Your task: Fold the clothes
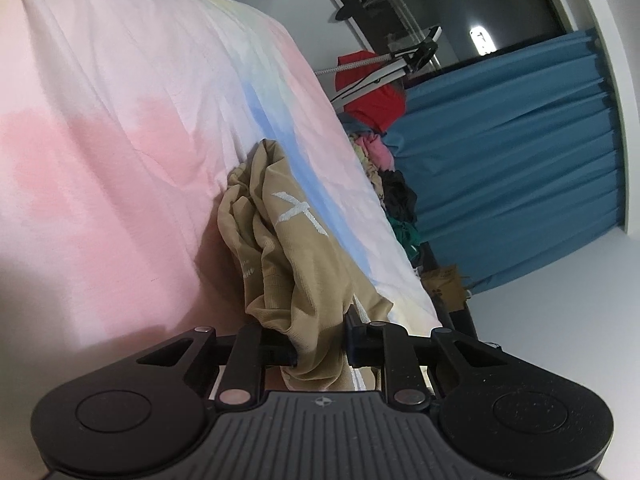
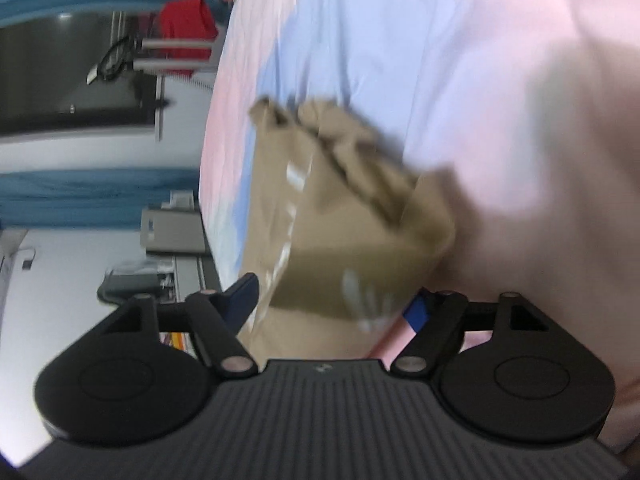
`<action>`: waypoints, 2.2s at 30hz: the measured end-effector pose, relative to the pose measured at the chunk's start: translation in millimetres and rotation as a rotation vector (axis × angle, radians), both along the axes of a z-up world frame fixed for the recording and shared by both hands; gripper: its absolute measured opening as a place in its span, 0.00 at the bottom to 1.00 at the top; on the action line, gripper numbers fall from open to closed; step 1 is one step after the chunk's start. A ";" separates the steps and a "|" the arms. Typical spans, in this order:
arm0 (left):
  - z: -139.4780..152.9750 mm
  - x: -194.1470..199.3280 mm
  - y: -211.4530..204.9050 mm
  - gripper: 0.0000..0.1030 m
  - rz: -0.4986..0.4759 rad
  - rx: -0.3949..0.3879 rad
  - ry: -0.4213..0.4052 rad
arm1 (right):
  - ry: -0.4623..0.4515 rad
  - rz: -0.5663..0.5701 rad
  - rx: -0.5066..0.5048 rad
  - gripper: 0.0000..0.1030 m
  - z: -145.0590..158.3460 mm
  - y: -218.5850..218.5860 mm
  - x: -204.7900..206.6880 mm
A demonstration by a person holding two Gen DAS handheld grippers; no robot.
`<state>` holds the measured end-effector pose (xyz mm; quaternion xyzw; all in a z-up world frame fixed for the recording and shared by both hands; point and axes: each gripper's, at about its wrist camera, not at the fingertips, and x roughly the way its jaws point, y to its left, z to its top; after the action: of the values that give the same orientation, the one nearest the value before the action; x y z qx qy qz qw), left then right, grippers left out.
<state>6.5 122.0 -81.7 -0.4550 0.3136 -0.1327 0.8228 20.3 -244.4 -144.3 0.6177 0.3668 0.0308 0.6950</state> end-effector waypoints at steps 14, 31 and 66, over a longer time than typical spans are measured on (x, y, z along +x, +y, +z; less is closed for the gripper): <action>40.8 -14.1 -9.6 0.20 -0.015 -0.020 -0.036 | -0.115 0.006 -0.062 0.29 50.9 -12.1 -20.2; 140.5 130.6 -255.5 0.21 -0.177 -0.019 0.141 | -0.245 -0.222 -0.147 0.29 149.1 -203.4 11.1; 42.8 163.7 -438.8 0.66 -0.602 0.584 -0.210 | 0.143 -0.303 -0.333 0.27 26.9 -275.2 14.2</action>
<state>170.2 -316.8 -38.9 -0.0752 0.3712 -0.3183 0.8690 34.5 -519.5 -117.4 0.5433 0.3182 -0.1784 0.7562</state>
